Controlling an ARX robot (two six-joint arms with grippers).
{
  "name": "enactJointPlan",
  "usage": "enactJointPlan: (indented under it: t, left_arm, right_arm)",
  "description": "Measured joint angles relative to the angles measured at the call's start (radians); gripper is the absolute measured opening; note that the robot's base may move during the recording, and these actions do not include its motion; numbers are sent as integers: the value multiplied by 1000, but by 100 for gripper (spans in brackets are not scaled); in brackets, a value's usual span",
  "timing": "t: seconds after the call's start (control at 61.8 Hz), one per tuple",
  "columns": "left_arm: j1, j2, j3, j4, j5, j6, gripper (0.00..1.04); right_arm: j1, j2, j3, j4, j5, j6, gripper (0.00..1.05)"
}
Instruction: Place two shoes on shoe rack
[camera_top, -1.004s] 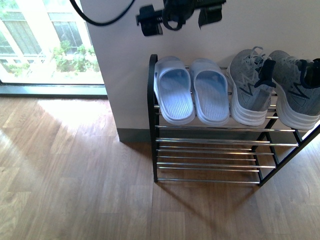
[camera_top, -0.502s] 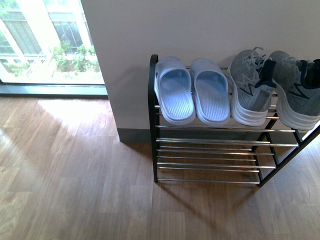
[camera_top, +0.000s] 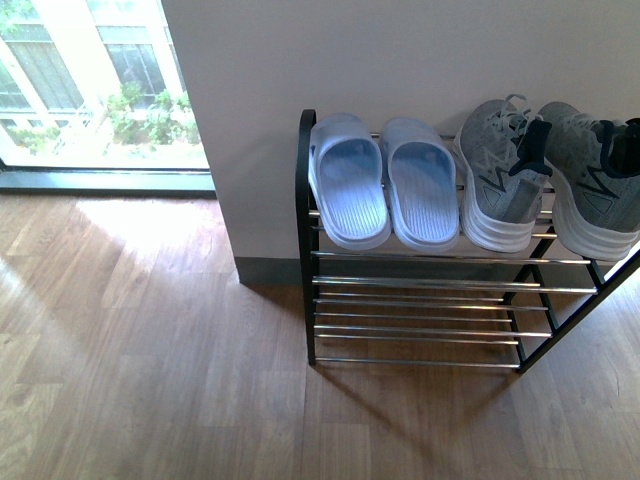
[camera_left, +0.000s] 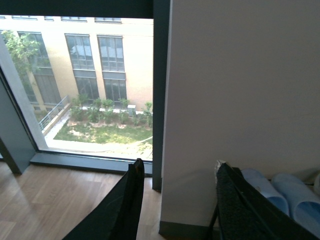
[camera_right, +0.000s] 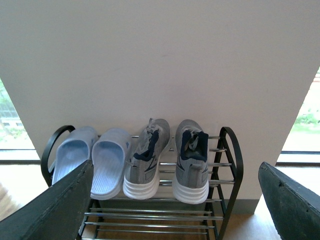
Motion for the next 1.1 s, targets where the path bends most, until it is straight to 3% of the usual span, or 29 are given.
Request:
enactJointPlan:
  t: [0.227,0.664,0.729,0.793,1.101]
  left_arm:
    - [95,-136,-180,24,93,25,1]
    - [207,-382,-360,-33,200,31,1]
    - [264,-423,-377,-57,280,32,1]
    - [293,-455,-390,-76,283,32,1]
    - [301,-601,-432,-177,294,32,1]
  right_arm:
    - [0,0,0,0,-1,0,96]
    - [0,0,0,0,0,0,96]
    - [0,0,0,0,0,0,96]
    - [0,0,0,0,-1,0,96]
    - [0,0,0,0,-2,0,96]
